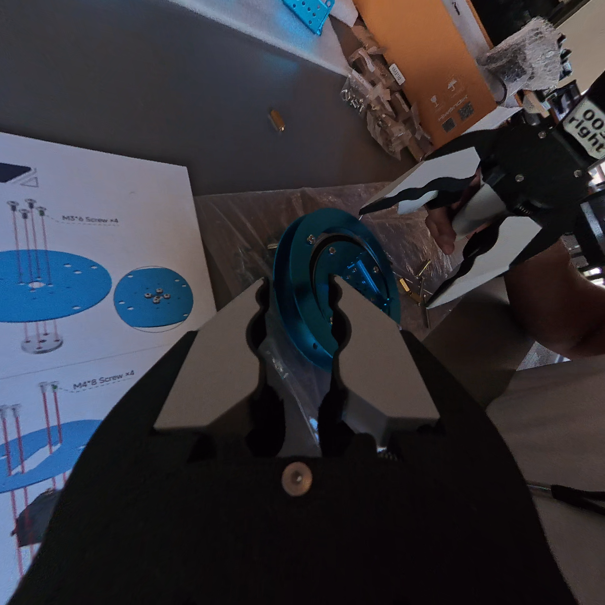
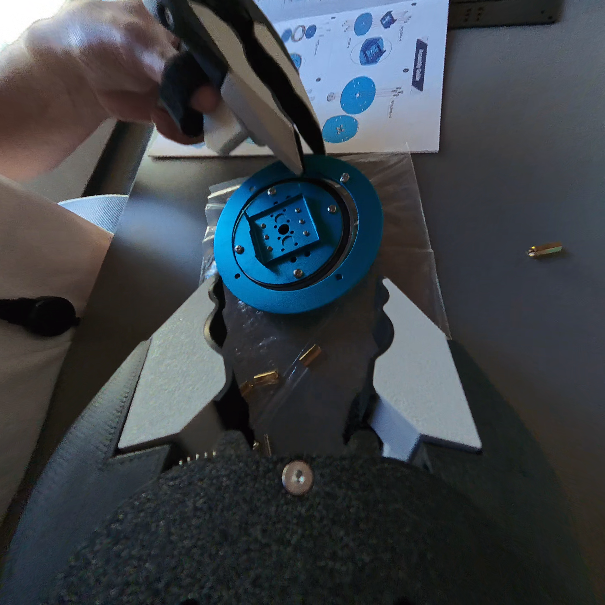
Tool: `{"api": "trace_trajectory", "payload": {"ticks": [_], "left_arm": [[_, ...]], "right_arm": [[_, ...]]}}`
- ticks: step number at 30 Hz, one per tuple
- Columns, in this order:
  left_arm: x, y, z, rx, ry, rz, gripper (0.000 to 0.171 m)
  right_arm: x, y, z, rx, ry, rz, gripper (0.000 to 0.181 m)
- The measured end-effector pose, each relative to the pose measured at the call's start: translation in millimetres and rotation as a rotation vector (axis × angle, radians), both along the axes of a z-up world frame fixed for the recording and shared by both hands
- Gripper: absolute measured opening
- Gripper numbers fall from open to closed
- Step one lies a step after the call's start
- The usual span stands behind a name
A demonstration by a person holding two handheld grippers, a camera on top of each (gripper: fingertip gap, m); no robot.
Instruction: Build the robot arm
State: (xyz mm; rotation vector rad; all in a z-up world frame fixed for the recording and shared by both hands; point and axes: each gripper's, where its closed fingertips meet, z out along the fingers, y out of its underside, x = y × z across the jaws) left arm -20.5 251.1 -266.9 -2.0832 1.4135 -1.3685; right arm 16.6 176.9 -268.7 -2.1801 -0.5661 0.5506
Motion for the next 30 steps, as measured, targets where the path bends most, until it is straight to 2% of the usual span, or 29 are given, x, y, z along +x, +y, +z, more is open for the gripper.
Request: {"api": "trace_trajectory", "payload": {"ticks": [4, 7, 10, 13, 16, 19, 20, 22, 26, 30], "left_arm": [[-20, -9, 8, 0.065, -0.037, -0.055, 0.035], [-35, -18, 4, 0.1, -0.034, -0.052, 0.035], [-39, -29, 2, 0.117, -0.066, -0.045, 0.035], [-36, -37, -1, 0.084, -0.084, -0.027, 0.035], [-29, -35, -2, 0.014, -0.089, 0.025, 0.033], [-25, -28, -5, -0.021, -0.08, 0.054, 0.015], [-24, -27, -3, -0.028, -0.085, 0.057, 0.013], [-23, -24, 2, -0.04, -0.108, 0.068, 0.011], [-24, -14, 22, -0.031, -0.18, 0.066, 0.008], [-23, -13, 24, -0.048, -0.171, 0.048, 0.007]], "right_arm": [[1, -6, 1, 0.013, -0.058, 0.004, 0.093], [2, -10, 4, 0.001, -0.012, -0.005, 0.078], [8, -7, 12, 0.015, 0.056, -0.056, 0.053], [17, 0, 2, -0.066, 0.102, -0.12, 0.053], [11, 1, -9, -0.172, 0.167, -0.119, 0.048], [14, 8, -17, -0.242, 0.205, -0.186, 0.022], [16, 8, -17, -0.264, 0.229, -0.2, 0.018], [16, 10, -12, -0.291, 0.31, -0.218, 0.015], [12, 13, 16, -0.249, 0.528, -0.191, 0.003], [10, 10, 13, -0.284, 0.544, -0.191, 0.003]]}}
